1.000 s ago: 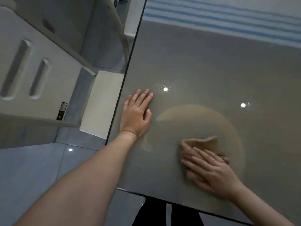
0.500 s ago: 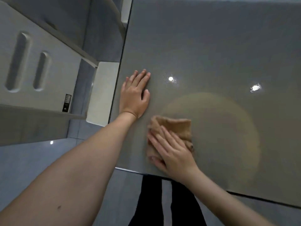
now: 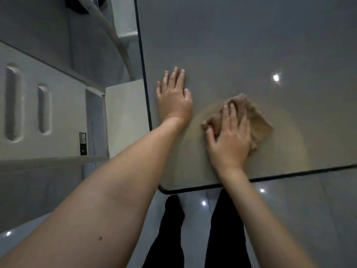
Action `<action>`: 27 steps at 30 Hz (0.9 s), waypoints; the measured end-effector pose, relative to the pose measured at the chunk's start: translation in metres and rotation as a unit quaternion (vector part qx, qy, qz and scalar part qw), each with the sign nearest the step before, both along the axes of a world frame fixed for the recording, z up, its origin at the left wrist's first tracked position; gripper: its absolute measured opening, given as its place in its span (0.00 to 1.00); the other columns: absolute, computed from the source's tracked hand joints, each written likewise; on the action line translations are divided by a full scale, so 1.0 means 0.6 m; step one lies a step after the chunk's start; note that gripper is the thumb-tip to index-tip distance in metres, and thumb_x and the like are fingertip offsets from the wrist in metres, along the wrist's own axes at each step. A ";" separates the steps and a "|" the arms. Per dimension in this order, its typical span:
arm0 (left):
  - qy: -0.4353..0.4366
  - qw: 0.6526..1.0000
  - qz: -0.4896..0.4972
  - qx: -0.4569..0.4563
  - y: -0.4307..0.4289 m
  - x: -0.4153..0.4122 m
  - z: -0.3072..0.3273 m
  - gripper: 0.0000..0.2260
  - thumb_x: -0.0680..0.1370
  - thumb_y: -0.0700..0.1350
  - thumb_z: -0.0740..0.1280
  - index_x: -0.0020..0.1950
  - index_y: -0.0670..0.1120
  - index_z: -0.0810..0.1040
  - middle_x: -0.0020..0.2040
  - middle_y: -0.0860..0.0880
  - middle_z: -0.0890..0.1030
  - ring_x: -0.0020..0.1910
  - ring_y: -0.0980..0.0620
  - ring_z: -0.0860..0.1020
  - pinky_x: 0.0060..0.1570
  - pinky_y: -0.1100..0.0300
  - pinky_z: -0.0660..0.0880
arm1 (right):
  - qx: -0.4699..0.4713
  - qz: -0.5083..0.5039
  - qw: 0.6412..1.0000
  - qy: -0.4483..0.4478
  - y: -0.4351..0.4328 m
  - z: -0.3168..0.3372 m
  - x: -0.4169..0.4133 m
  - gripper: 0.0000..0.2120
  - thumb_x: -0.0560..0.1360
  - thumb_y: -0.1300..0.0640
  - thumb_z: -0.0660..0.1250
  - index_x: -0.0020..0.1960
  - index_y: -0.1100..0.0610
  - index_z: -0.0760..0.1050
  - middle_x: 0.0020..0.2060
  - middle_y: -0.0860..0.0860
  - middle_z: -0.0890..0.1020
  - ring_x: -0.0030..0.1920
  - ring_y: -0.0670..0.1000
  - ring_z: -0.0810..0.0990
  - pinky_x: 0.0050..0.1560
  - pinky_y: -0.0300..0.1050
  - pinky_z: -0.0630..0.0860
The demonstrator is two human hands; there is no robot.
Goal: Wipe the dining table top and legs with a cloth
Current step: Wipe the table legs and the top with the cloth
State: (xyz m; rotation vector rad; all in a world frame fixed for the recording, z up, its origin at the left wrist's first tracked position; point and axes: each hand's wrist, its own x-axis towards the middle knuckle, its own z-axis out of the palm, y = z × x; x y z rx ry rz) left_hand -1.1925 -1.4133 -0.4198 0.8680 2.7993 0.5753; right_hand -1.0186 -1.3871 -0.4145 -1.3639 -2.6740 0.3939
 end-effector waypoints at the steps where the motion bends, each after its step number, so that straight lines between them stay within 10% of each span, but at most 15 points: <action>1: 0.000 1.000 -0.008 -0.011 -0.002 -0.002 0.000 0.25 0.79 0.47 0.57 0.77 0.52 0.61 0.78 0.53 0.59 0.78 0.50 0.53 0.76 0.51 0.45 | -0.005 0.004 1.000 -0.002 -0.067 0.000 -0.003 0.34 0.77 0.42 0.57 0.78 0.56 0.58 0.76 0.52 0.63 0.75 0.63 0.60 0.75 0.57 0.55; 9: 0.028 0.999 -0.033 -0.016 0.002 0.000 -0.001 0.25 0.79 0.48 0.54 0.77 0.50 0.60 0.79 0.50 0.58 0.78 0.48 0.53 0.75 0.48 0.46 | -0.001 0.203 0.979 0.015 -0.080 0.001 0.062 0.32 0.77 0.40 0.61 0.77 0.53 0.62 0.76 0.50 0.64 0.77 0.52 0.59 0.75 0.53 0.59; 17: 0.047 0.999 -0.008 -0.007 0.001 0.002 -0.010 0.25 0.78 0.47 0.57 0.76 0.49 0.63 0.78 0.50 0.61 0.78 0.48 0.55 0.75 0.47 0.49 | -0.009 -0.245 0.969 0.015 0.181 0.010 0.009 0.38 0.73 0.37 0.46 0.78 0.55 0.58 0.77 0.53 0.62 0.74 0.59 0.63 0.75 0.54 0.55; 24: 0.031 0.999 -0.017 -0.009 -0.001 0.002 -0.001 0.25 0.79 0.47 0.56 0.77 0.49 0.61 0.78 0.50 0.59 0.78 0.48 0.53 0.75 0.48 0.47 | -0.012 0.219 0.976 0.005 -0.138 0.010 0.078 0.30 0.78 0.41 0.59 0.77 0.49 0.60 0.76 0.46 0.62 0.78 0.51 0.56 0.75 0.52 0.59; 27: 0.041 0.999 -0.017 -0.008 0.002 0.004 -0.007 0.25 0.79 0.46 0.56 0.77 0.49 0.61 0.78 0.50 0.59 0.78 0.47 0.54 0.75 0.47 0.47 | 0.002 0.184 0.983 0.009 -0.009 0.000 0.139 0.31 0.77 0.40 0.61 0.77 0.49 0.61 0.76 0.48 0.63 0.77 0.50 0.58 0.74 0.53 0.60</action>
